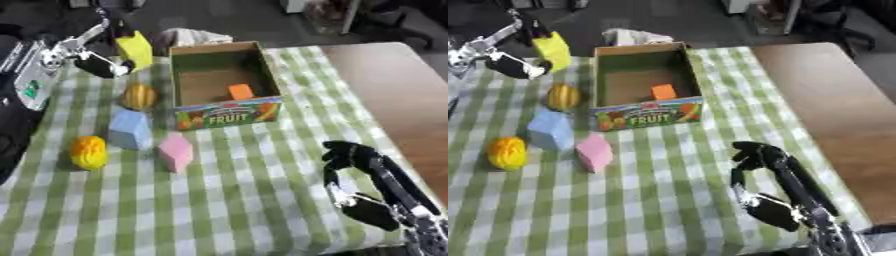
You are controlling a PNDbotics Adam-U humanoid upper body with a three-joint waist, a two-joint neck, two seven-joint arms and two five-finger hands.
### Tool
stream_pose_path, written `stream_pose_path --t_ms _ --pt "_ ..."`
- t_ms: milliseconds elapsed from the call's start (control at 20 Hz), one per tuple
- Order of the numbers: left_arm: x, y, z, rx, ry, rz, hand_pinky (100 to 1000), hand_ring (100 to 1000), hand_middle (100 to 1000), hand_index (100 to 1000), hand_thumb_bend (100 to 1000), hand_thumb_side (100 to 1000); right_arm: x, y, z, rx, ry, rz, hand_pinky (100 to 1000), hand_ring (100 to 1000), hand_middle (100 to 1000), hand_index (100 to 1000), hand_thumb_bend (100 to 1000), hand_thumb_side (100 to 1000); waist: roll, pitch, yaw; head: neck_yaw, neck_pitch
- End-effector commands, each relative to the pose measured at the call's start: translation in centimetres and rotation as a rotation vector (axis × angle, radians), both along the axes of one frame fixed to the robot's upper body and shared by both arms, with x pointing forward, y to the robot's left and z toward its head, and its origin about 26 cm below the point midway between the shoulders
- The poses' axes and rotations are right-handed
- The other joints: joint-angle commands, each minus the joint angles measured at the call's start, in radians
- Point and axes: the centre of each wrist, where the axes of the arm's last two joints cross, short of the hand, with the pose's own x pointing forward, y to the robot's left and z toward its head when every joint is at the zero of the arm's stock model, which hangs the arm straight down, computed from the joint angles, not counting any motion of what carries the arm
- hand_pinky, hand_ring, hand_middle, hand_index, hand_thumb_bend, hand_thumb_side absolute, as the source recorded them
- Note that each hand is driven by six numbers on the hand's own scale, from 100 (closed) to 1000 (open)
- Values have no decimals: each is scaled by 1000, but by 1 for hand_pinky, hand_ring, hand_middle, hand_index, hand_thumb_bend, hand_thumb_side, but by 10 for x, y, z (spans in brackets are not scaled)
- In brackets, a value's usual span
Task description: Pick up objects on the table and place them in the box.
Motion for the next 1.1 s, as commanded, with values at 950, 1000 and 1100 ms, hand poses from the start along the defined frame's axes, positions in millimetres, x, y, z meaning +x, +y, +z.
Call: stream_pose_path --t_ms 950,1000,1100 --pt "-7 -26 -15 167 46 -147 726 732 777 889 374 423 2 0 5 -2 -19 12 691 639 649 842 100 244 0 -14 -6 -8 4" --pt "-7 -25 -14 168 41 -142 724 730 777 888 363 421 2 0 5 -2 -19 12 691 639 649 842 100 243 -1 -14 -5 -8 4" --pt "-8 -23 -12 160 33 -134 717 722 769 886 347 413 1 0 5 -1 -19 11 691 639 649 842 100 243 -2 -15 -5 -9 4"
